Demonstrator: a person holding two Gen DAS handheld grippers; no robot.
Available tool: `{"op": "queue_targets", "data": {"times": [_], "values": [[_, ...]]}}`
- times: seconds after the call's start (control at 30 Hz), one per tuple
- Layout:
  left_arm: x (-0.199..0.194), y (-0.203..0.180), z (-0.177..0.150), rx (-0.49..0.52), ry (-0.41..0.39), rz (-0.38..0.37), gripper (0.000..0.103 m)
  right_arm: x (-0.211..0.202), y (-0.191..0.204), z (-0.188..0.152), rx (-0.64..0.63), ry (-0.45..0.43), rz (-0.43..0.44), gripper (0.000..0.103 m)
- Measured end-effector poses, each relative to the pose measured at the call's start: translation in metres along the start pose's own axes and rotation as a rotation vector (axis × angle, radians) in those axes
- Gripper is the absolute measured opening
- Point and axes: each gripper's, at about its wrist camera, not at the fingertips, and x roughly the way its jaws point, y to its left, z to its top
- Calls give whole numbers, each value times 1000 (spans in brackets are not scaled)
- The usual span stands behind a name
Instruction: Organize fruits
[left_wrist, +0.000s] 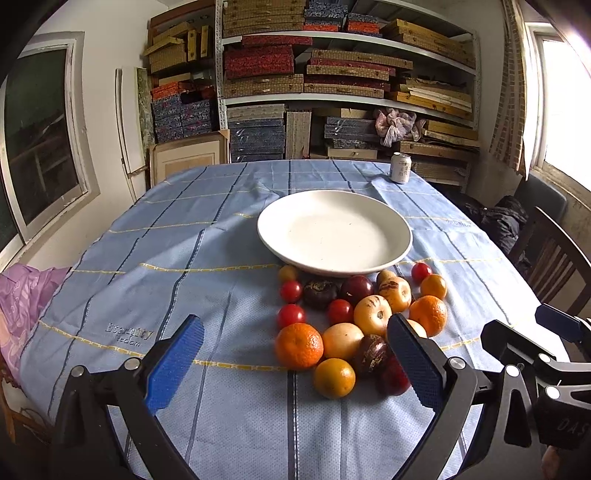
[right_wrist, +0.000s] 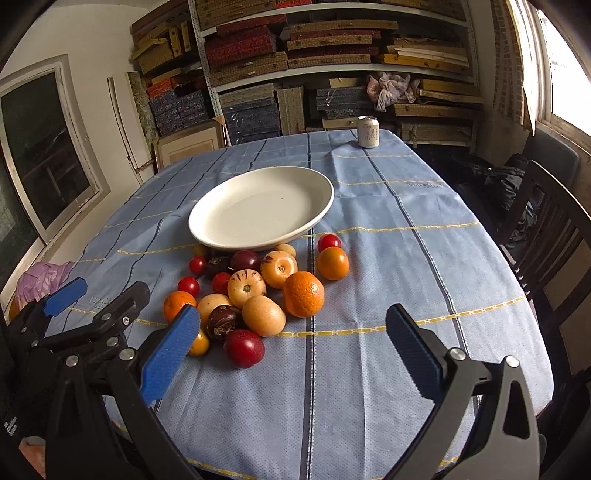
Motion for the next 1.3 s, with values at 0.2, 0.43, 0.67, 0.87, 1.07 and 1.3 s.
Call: {"op": "queue_targets", "data": {"times": [0.2,0.43,0.67,0.87,1.07,1.3], "values": [[2,0,2,4,-3,-12,100,4,0,3,-14,-5,3,99],[15,3,8,-2,-6,-33,100,15,-7,5,22,-68,31,99],[23,4,14,38,-56,-26,100,32,-8,13,-4,-68,0,99],[29,9,7,37,-48,-63,100,49,-12,16,1,6,2,99],[37,7,6,74,-14,-10,100,46,-15,11,-27,-97,-26,99],[43,9,5,61,4,-8,100,60,-26,10,77,7,51,99]]}}
